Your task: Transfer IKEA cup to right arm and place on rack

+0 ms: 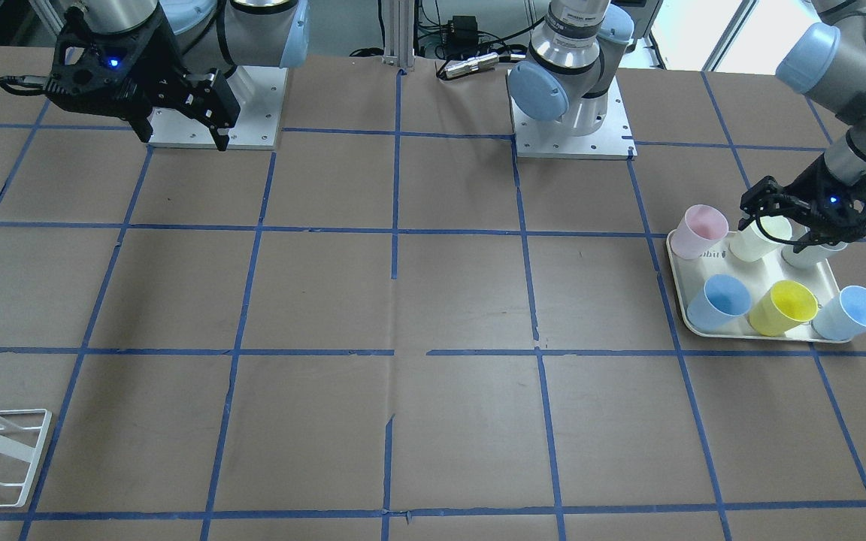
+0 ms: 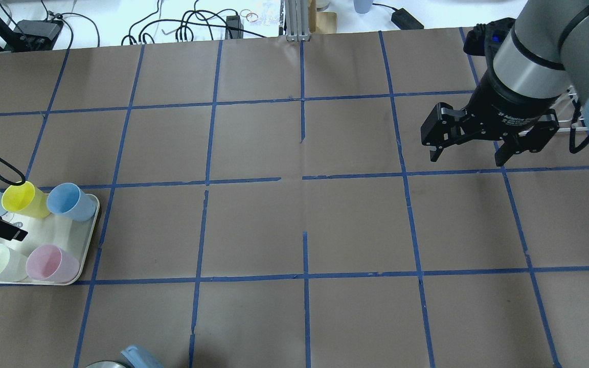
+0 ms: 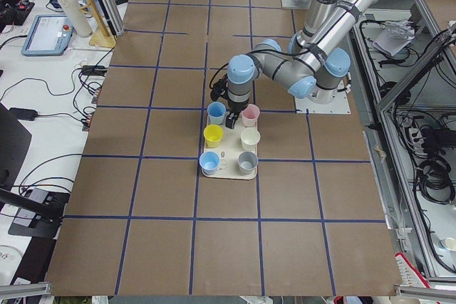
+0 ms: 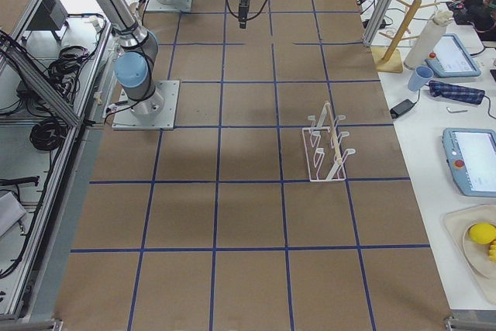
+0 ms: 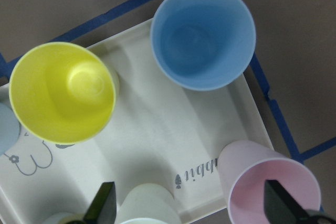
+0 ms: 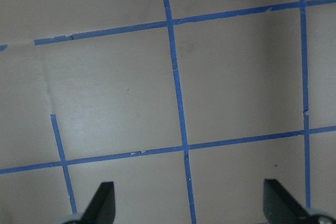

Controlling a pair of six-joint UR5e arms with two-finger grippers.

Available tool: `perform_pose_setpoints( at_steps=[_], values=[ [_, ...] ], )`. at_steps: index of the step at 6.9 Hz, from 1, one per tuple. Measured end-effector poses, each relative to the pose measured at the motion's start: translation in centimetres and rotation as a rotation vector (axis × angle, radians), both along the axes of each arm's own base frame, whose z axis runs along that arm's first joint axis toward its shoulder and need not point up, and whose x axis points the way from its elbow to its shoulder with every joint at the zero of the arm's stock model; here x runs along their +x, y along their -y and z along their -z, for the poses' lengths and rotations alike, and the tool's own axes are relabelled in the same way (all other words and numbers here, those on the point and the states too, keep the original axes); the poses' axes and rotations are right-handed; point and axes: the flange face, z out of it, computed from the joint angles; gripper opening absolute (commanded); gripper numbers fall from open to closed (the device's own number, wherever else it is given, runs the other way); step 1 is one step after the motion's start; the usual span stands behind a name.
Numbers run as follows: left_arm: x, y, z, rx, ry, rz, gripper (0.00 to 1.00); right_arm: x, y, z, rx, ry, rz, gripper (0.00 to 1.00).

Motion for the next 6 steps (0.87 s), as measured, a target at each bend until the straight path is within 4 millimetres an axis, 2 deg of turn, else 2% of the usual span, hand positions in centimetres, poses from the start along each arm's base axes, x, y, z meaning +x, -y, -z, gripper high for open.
perform_pose_setpoints(
  at_steps=[2,4,6],
  values=[
    [2.9,-0.3,0.1,-0.004,0.003,0.047,1.0,0.3,0.5,-0.3,-0.012,0.027,-0.007,1.0],
    [5.9,-1.4,1.6,0.006,-0.023,0.066,1.0,1.5,0.6,-0.4,-0.016,0.145,-0.012,1.0],
    [7.0,-1.6,3.0,0.015,-0.039,0.132,1.0,3.0,0.7,-0.6,-0.015,0.317,-0.008,1.0]
  ],
)
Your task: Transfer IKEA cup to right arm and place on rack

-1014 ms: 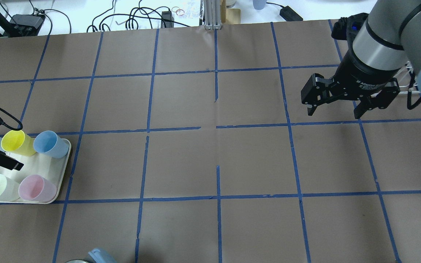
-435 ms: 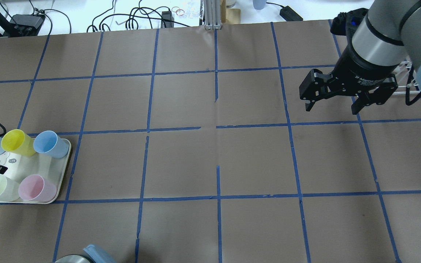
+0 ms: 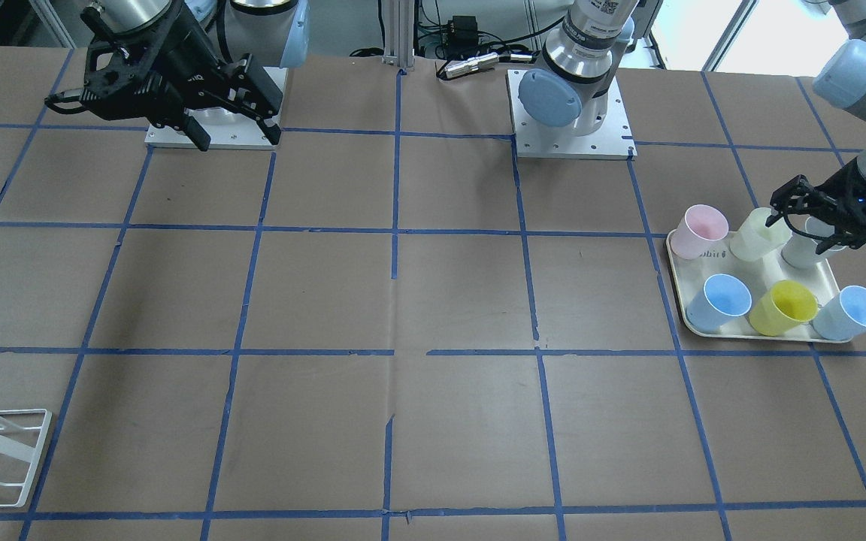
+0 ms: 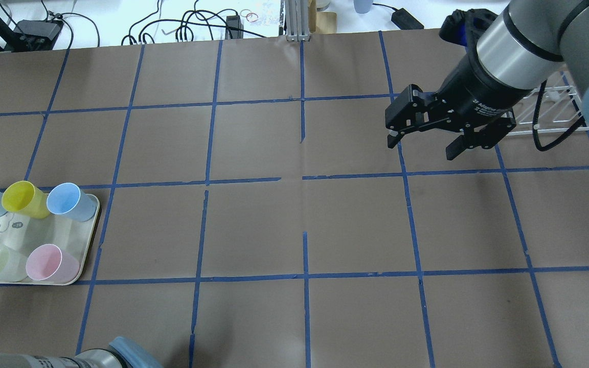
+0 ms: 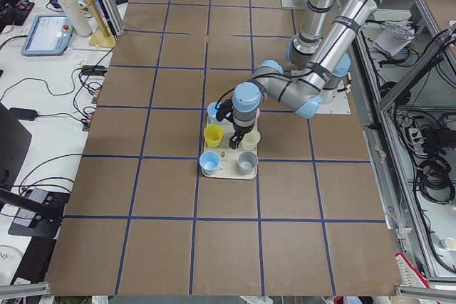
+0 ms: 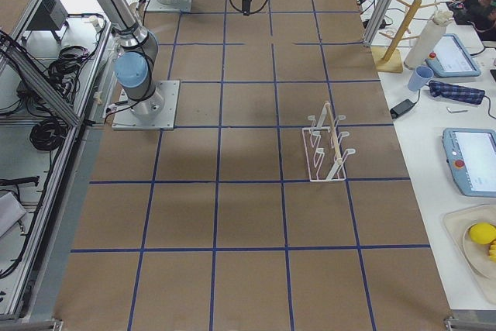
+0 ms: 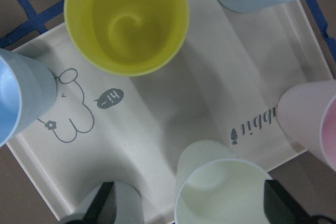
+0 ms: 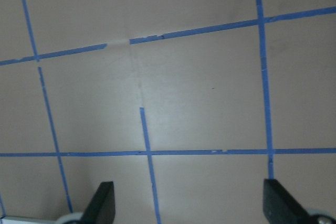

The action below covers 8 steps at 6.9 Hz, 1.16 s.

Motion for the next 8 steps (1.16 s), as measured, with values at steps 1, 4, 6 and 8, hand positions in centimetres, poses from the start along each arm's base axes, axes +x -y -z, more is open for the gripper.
perform_pose_setpoints(
  at_steps=[1,4,6,8],
  values=[
    [0.3,0.1,0.7,-0.001,-0.001,0.03,1.0,0.8,0.0,0.0,0.006,0.094,-0.006,1.0],
    [0.7,0.3,2.3,0.006,-0.015,0.089,0.84,2.5,0.4,-0.1,0.011,0.418,-0.008,1.0],
    [0.6,0.1,2.9,0.012,-0.023,0.095,0.45,1.6,1.5,1.5,0.005,0.643,0.019,1.0],
    [0.5,0.2,2.7,0.008,-0.011,0.092,0.12,1.2,1.8,3.0,-0.034,0.811,0.014,1.0]
  ],
)
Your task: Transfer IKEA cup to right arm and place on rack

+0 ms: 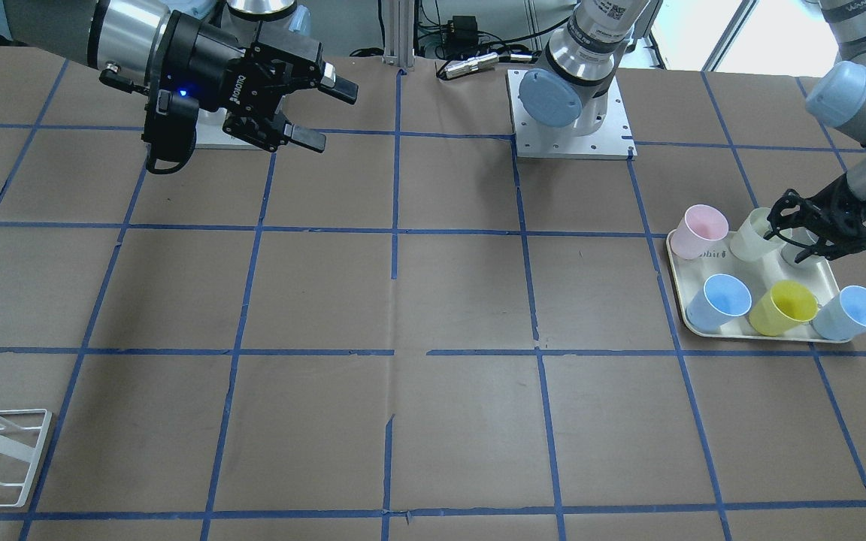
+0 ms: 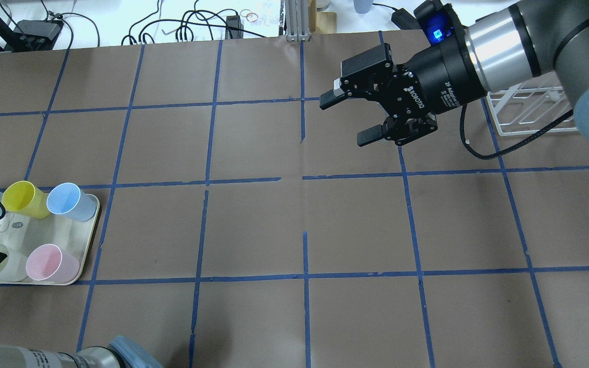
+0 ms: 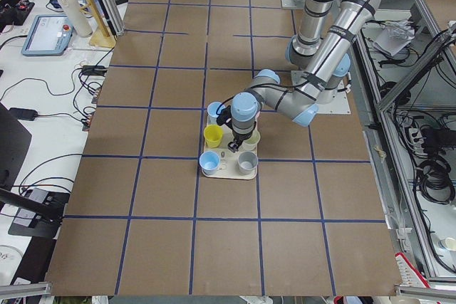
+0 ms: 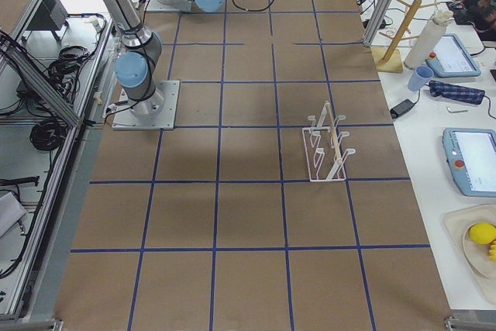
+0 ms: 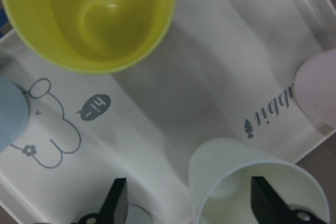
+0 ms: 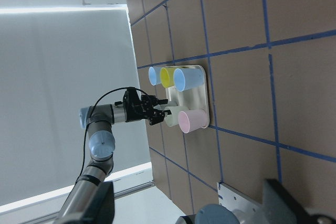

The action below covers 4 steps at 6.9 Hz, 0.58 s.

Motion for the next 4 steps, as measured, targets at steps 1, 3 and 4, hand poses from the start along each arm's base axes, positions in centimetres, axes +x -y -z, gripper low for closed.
perform_pose_setpoints(
  at_steps=[1,3,4],
  values=[
    [0.0,0.0,0.0,0.002,0.0,-0.003,0.0,0.2,0.0,0.5,-0.014,0.079,0.007,1.0],
    [-0.1,-0.2,0.1,0.02,0.005,-0.012,0.0,0.6,-0.3,2.0,0.008,0.245,0.048,1.0],
    [-0.2,-0.4,-0.1,0.03,0.007,-0.014,0.0,0.7,-0.5,2.5,0.021,0.299,0.065,1.0]
  ],
)
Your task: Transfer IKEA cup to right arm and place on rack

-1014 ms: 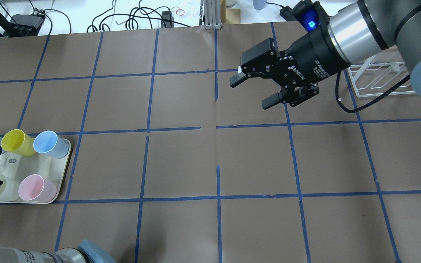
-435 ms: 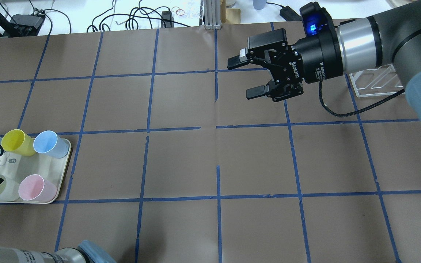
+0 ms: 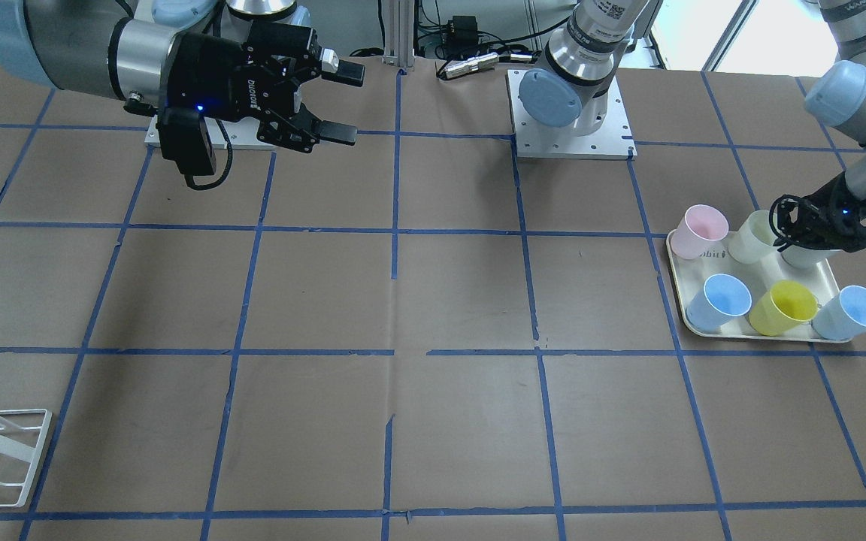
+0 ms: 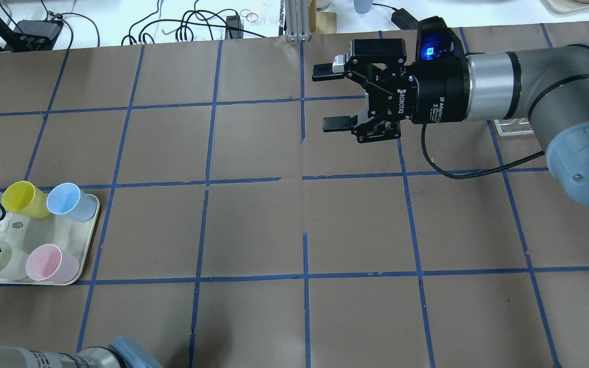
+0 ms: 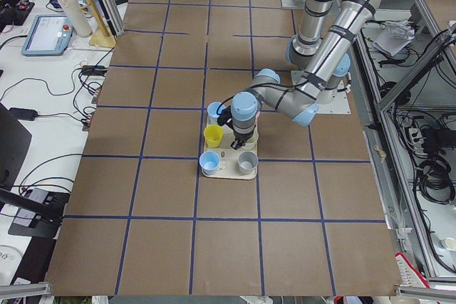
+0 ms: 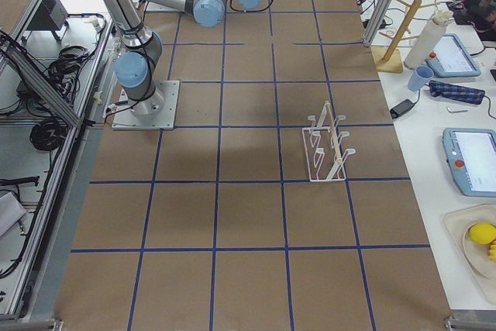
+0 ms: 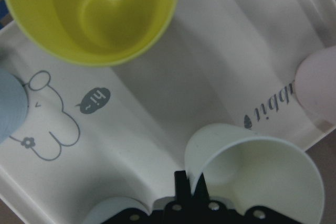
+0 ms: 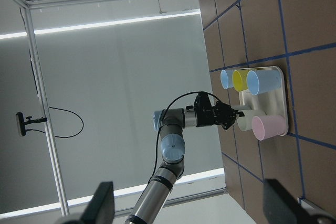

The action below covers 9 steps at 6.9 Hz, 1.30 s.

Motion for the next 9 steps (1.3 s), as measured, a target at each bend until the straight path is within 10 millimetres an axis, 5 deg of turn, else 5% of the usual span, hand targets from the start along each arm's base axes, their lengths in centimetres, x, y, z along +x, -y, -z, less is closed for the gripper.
perform_pose_setpoints(
  at_steps=[3,6,8,9],
  values=[
    [-0.4,0.2,-3.6,-0.02,0.003,0.001,0.0,0.1,0.0,0.2,-0.005,0.085,0.026,1.0],
    [-1.6,1.4,-12.8,-0.068,-0.154,-0.057,0.0,0.1,0.0,0.2,-0.021,0.157,0.052,1.0],
    [-6.1,3.7,-18.4,-0.047,-0.396,-0.129,0.0,0.2,-0.1,0.4,-0.072,0.151,0.048,1.0],
    [-10.0,4.9,-19.4,-0.006,-0.541,-0.191,0.0,0.2,-0.2,0.6,-0.082,0.15,0.047,1.0]
  ],
)
